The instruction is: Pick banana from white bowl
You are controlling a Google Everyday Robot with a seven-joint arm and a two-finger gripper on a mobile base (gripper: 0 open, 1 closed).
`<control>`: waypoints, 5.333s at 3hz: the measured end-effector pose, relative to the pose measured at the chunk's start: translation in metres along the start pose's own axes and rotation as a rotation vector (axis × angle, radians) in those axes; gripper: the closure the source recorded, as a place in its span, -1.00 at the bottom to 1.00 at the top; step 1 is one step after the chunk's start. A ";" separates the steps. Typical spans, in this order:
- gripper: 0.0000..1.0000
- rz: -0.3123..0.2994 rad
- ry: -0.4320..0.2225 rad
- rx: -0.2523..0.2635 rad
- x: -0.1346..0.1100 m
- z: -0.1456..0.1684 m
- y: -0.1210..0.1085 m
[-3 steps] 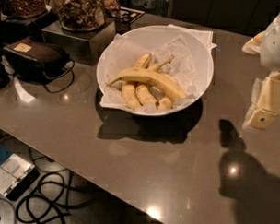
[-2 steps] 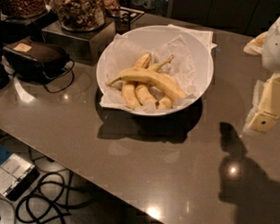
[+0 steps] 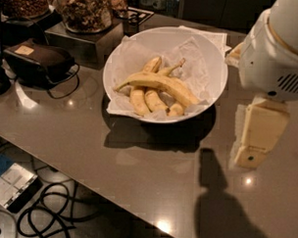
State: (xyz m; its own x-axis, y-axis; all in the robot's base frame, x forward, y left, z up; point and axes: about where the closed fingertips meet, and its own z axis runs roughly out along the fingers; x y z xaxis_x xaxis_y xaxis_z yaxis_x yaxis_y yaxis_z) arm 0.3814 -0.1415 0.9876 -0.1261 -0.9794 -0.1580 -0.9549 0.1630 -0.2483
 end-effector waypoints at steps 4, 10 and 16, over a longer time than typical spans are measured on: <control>-1.00 0.046 -0.160 0.004 -0.105 -0.025 -0.039; -1.00 0.369 -0.132 -0.049 -0.153 0.016 -0.136; -0.58 0.476 -0.007 -0.143 -0.131 0.112 -0.154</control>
Offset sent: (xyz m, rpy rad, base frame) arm 0.0118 0.0275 -0.0075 0.1243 0.0876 -0.0280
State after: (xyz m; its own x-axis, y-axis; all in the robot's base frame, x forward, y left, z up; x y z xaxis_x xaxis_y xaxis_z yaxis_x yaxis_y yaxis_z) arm 0.5749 -0.0248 0.9399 -0.5561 -0.7992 -0.2282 -0.8190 0.5737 -0.0133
